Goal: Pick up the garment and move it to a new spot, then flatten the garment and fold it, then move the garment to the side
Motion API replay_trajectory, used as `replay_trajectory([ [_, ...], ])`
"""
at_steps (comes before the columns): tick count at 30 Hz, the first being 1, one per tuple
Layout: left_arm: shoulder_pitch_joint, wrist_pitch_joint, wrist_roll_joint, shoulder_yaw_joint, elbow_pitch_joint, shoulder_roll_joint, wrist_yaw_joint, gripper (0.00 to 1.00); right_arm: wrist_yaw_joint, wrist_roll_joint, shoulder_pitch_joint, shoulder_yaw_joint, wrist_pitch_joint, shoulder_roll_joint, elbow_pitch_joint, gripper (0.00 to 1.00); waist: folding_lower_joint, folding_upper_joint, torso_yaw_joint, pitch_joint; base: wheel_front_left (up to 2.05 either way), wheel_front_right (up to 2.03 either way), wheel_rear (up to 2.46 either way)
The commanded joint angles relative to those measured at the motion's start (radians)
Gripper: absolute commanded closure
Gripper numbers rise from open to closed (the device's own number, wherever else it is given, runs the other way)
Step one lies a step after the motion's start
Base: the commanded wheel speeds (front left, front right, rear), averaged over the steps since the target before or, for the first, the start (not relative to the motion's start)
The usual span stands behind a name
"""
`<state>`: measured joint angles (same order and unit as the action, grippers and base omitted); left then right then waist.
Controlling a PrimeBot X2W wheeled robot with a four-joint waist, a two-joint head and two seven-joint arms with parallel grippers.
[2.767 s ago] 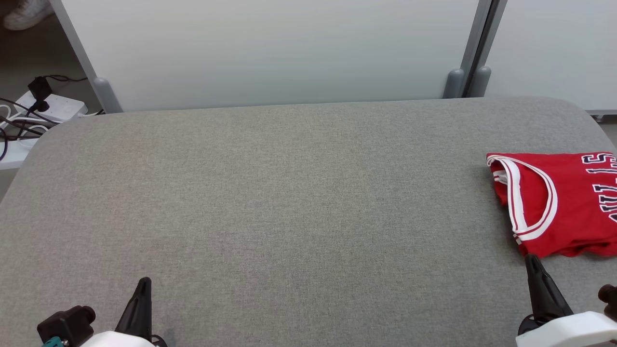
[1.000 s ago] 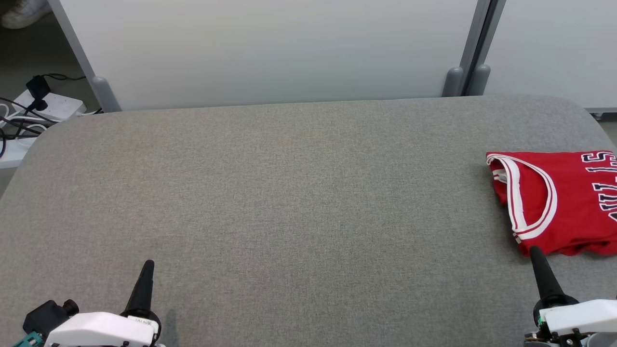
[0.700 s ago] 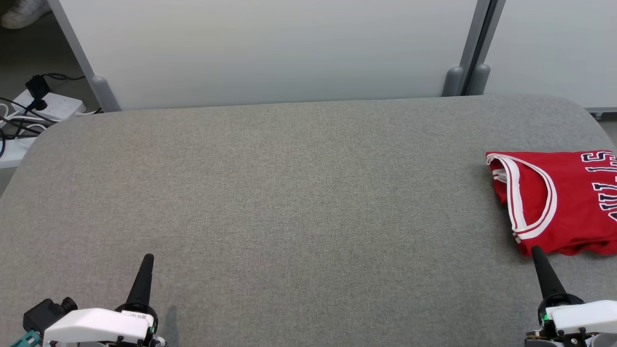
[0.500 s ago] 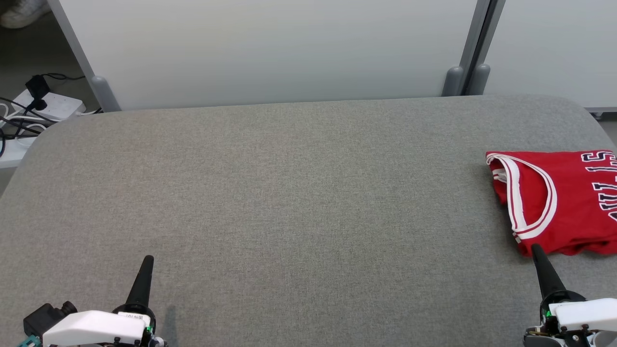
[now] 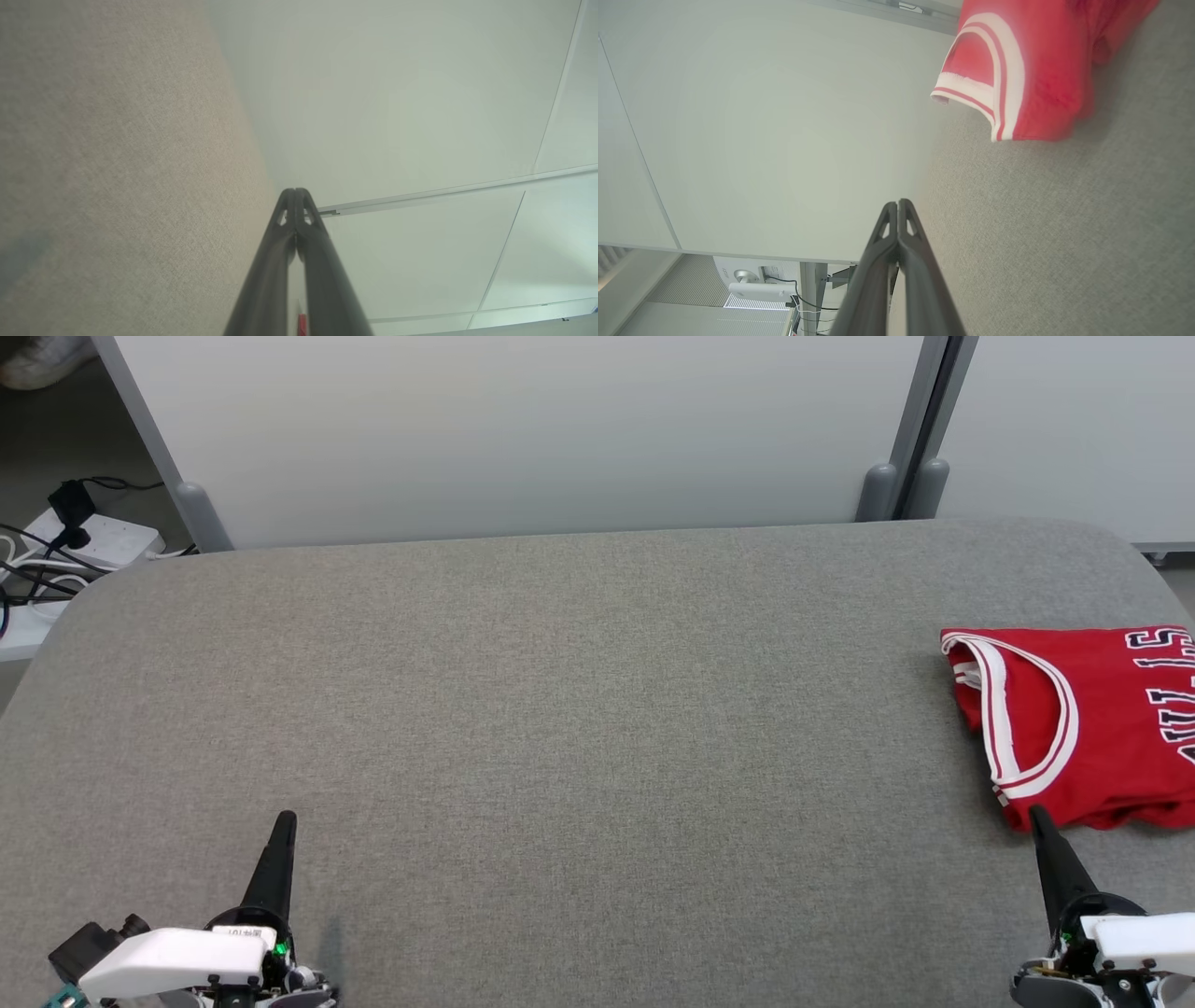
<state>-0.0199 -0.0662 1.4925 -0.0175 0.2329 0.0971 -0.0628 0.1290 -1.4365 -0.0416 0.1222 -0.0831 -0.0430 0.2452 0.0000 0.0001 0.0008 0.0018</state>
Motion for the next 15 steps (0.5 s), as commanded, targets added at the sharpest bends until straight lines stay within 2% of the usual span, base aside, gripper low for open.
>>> replay_trajectory([
  [1,-0.065,-0.010,0.028,-0.042,-0.017,-0.001,-0.023,1.00,0.002,-0.038,-0.051,-0.014,-0.011,-0.011,-0.018,1.00,0.0000,-0.0001,0.000,0.000,0.00,0.00,0.00],
  [15,-0.087,-0.039,0.125,-0.086,0.012,-0.039,-0.068,1.00,0.002,-0.171,-0.066,-0.007,-0.031,-0.007,0.000,1.00,0.0000,-0.0001,-0.001,0.001,0.00,0.00,0.00],
])
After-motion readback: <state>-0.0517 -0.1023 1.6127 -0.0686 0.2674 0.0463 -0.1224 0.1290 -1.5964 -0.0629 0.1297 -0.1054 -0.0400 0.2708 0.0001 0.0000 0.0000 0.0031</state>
